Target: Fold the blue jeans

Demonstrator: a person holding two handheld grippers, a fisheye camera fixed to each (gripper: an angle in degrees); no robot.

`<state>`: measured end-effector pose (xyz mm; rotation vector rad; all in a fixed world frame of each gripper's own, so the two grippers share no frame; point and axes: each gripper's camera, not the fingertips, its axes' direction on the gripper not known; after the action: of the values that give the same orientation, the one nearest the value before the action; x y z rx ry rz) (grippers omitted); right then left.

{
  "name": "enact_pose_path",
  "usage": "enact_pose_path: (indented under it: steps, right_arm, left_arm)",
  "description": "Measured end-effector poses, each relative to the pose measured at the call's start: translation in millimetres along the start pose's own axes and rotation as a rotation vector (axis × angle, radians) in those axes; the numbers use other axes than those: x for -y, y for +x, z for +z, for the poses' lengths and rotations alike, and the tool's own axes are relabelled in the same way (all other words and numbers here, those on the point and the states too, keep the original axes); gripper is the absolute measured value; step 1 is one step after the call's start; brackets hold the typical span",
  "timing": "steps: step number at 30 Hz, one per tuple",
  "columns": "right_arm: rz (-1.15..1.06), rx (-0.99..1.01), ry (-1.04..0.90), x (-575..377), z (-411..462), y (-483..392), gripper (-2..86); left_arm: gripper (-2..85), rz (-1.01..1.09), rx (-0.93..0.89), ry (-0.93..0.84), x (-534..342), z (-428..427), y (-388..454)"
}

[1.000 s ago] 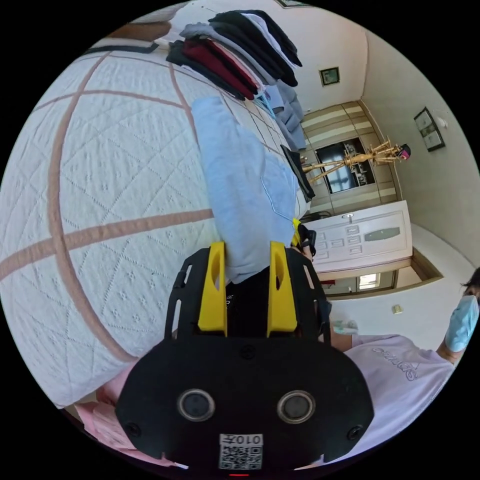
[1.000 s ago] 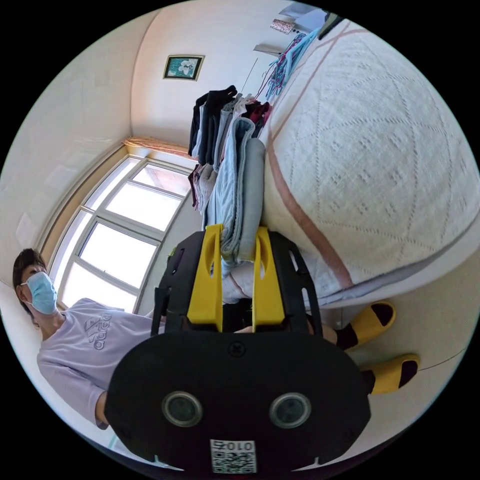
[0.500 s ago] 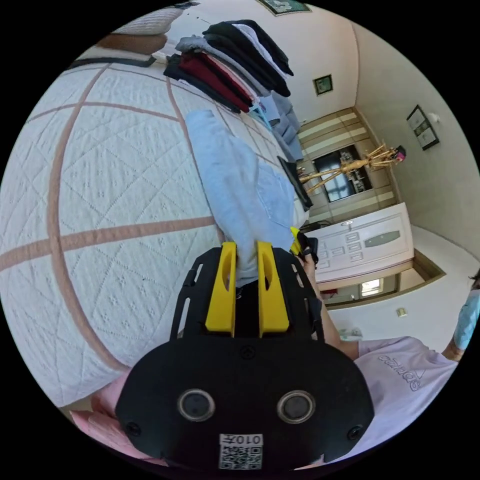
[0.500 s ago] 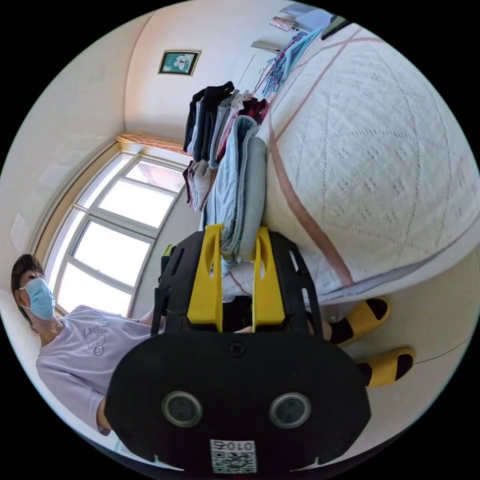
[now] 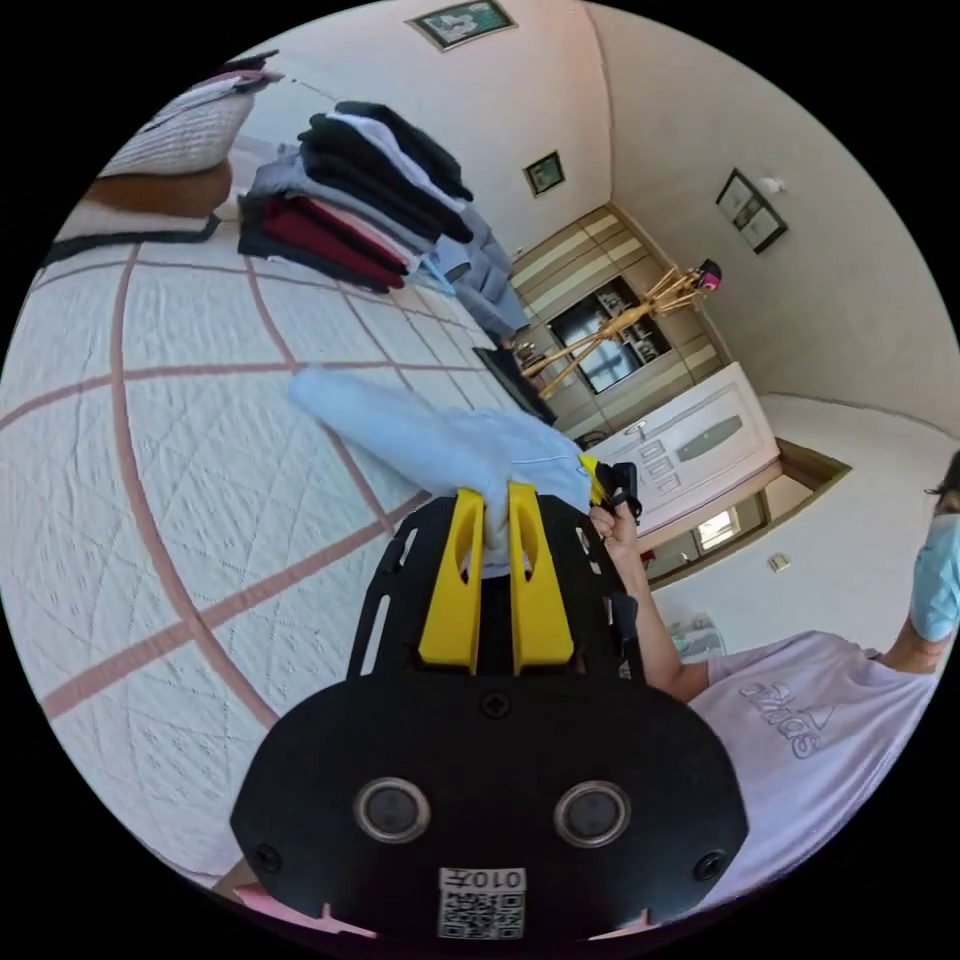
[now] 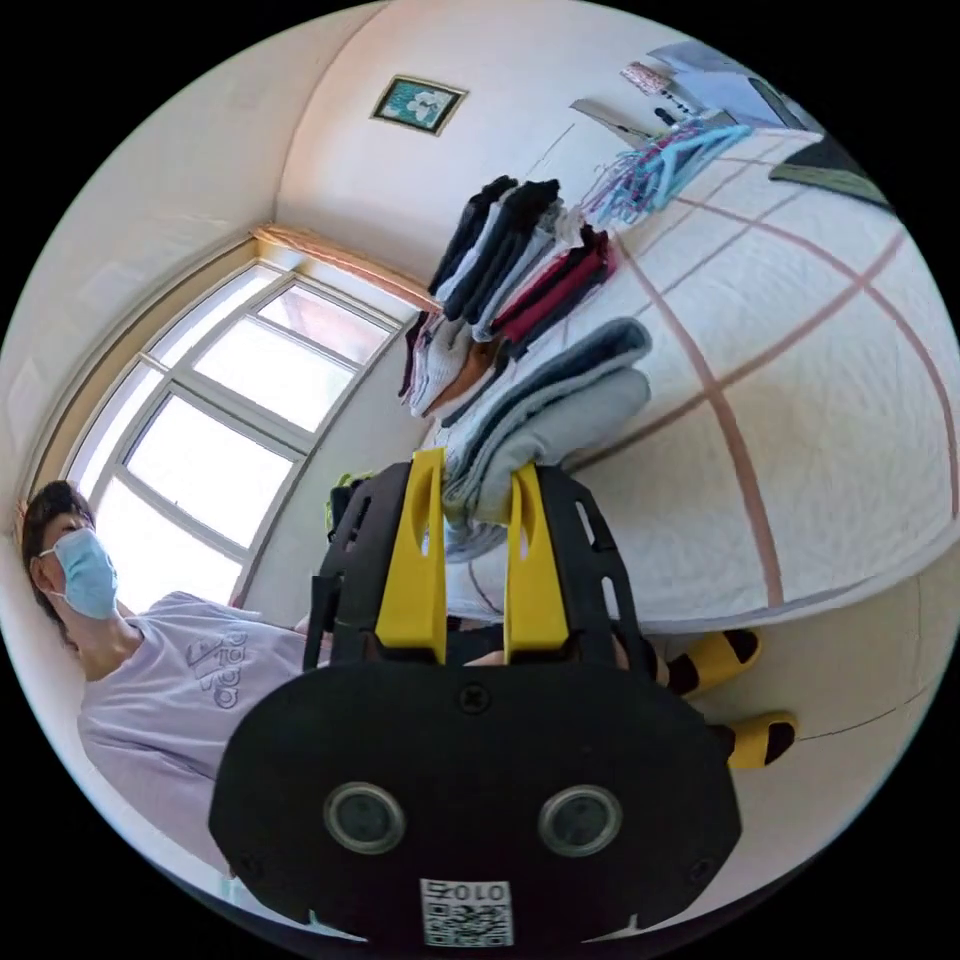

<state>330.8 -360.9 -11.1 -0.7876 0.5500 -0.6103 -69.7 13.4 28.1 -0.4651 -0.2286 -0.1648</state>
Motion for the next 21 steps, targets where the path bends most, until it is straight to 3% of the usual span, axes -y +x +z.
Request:
enact_pose_path:
  steps: [4,8,12,17,21]
  right_arm:
    - [-0.167,0.027,-0.022,18.2,-5.6,-92.7,8.4]
    - [-0.341,0.063,-0.067,30.0,14.8,-200.3,8.6]
    - [-0.413,0.169,-0.148,57.0,83.6,-280.4,8.7]
    - [-0.517,0.326,-0.299,126.0,229.4,-398.0,9.1]
    - [-0.663,0.43,-0.199,162.6,333.9,-529.7,9.7]
  left_arm:
    - [7.1,0.122,-0.101,0.105,10.3,-91.6,60.3]
    - [7.1,0.27,-0.025,0.19,-13.2,-201.5,129.1]
    - [7.0,0.287,0.052,0.295,-43.4,-298.4,156.3]
    - [6.6,0.325,0.345,0.456,-50.7,-486.5,192.2]
    - [6.2,0.313,0.587,0.51,-41.8,-606.1,229.0]
